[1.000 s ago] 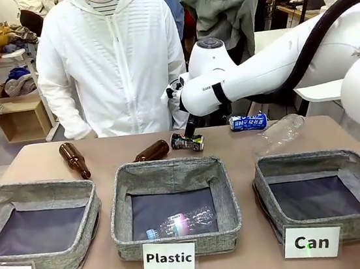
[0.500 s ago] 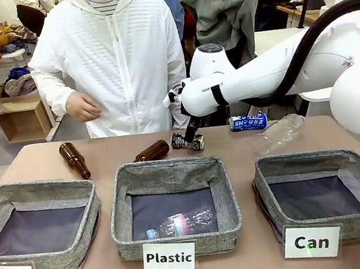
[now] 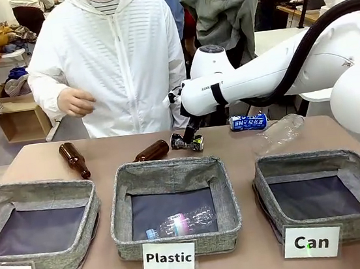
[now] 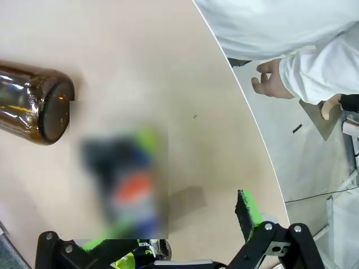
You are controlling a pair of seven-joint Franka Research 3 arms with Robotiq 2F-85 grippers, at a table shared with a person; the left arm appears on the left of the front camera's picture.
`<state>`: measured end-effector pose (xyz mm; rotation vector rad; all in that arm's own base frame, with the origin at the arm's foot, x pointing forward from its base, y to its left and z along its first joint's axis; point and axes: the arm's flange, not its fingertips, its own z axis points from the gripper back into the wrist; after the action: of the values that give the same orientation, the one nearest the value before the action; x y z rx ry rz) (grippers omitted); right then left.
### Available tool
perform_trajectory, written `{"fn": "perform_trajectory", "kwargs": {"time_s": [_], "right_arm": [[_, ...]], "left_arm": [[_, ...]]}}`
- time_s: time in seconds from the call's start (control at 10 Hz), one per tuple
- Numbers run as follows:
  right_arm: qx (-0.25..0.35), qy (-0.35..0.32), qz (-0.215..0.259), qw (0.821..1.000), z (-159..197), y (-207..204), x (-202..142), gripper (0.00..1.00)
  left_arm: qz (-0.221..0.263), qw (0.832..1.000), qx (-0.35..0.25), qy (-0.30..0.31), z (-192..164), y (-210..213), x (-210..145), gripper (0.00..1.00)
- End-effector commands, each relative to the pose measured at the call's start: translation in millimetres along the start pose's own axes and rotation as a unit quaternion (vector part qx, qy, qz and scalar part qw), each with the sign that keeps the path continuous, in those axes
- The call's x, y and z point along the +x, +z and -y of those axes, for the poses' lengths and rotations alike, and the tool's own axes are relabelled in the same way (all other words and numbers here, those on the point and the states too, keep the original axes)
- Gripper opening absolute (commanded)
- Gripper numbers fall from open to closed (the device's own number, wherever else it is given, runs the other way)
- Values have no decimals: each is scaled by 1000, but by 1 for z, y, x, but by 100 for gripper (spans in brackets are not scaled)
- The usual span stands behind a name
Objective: Sort the can waste into the basket.
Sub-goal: Pick up the can waste from the table and place it in the right Fabric basket.
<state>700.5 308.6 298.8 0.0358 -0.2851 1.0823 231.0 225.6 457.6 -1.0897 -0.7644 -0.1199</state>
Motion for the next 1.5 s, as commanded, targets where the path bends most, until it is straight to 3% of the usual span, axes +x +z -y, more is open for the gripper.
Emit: {"fn": "perform_trajectory", "kwargs": {"time_s": [0.0, 0.5, 0.7, 0.8, 1.0, 1.2, 1.4], "right_arm": [[12, 14, -13, 1000, -1, -24, -3, 100], [11, 25, -8, 1000, -3, 1, -12, 100], [15, 1, 46, 999, -13, 82, -38, 100], [23, -28, 74, 997, -26, 145, -69, 100], [34, -104, 114, 987, -47, 219, -139, 100], [61, -169, 193, 965, -68, 251, -219, 100], [45, -241, 262, 933, -89, 264, -293, 100]], "left_arm": [[9, 1000, -8, -12, 1, 0, 2, 100], [9, 1000, -8, -12, 1, 0, 2, 100], [9, 1000, -8, -12, 1, 0, 2, 100], [9, 1000, -8, -12, 1, 0, 2, 100], [9, 1000, -8, -12, 1, 0, 2, 100], [9, 1000, -8, -12, 1, 0, 2, 100], [9, 1000, -8, -12, 1, 0, 2, 100]]}}
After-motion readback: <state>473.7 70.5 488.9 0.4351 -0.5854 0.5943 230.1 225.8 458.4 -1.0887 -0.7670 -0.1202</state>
